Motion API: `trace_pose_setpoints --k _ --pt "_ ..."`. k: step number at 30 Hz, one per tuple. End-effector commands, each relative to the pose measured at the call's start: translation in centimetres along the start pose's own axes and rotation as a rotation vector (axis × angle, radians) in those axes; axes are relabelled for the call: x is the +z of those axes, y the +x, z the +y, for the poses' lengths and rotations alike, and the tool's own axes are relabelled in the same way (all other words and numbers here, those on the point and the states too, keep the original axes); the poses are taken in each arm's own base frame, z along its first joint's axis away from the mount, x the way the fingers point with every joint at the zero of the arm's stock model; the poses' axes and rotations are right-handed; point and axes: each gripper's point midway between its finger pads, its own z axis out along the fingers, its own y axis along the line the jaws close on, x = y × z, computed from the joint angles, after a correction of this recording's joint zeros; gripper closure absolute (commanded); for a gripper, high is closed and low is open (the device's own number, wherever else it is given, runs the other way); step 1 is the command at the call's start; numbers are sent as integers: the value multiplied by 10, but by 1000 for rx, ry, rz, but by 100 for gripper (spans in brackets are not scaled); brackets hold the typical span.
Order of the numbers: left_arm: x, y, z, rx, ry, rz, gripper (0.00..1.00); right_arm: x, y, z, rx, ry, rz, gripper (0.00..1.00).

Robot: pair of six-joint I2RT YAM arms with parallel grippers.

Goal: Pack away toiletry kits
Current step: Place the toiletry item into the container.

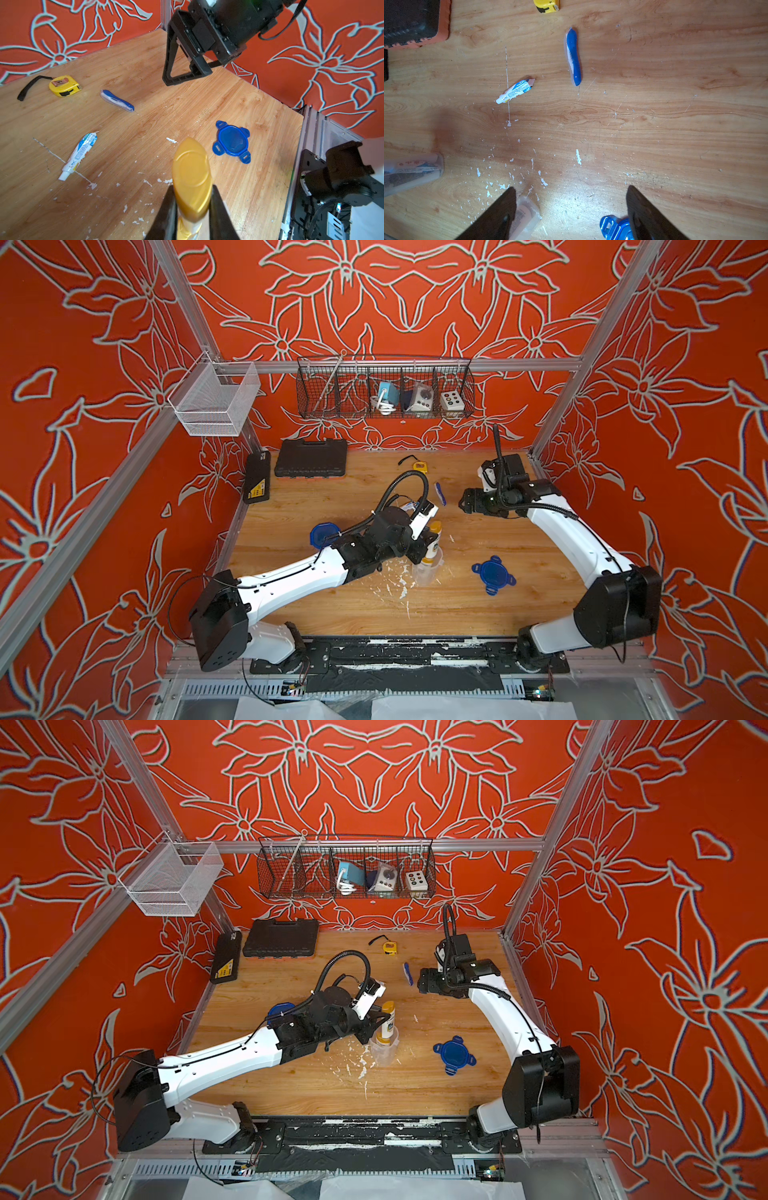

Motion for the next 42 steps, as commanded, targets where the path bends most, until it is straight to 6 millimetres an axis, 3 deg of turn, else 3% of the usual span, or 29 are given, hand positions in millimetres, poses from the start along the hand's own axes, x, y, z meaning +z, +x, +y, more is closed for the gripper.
trace_pose_setpoints --k 1,6,17,26,32,38,42 --pt "-5 -5 -1 0 -8 -16 100 -9 -6 2 -6 -3 -30 16" --pt "-10 -23 2 62 -42 -43 100 -10 -7 2 -8 -2 -30 16" --pt "0 -22 10 103 -72 -40 100 -10 -4 1 -7 -2 -27 16" --pt "-1 -21 13 243 -85 -56 100 -8 0 2 3 -10 -16 17" --pt "-7 -12 -2 243 3 -31 100 -7 0 1 2 -5 -14 17" --pt "-31 -28 -24 208 102 -62 100 -6 -2 2 2 -9 -14 17" --pt "-40 -22 -32 211 152 -36 100 -5 0 2 4 -8 -7 17"
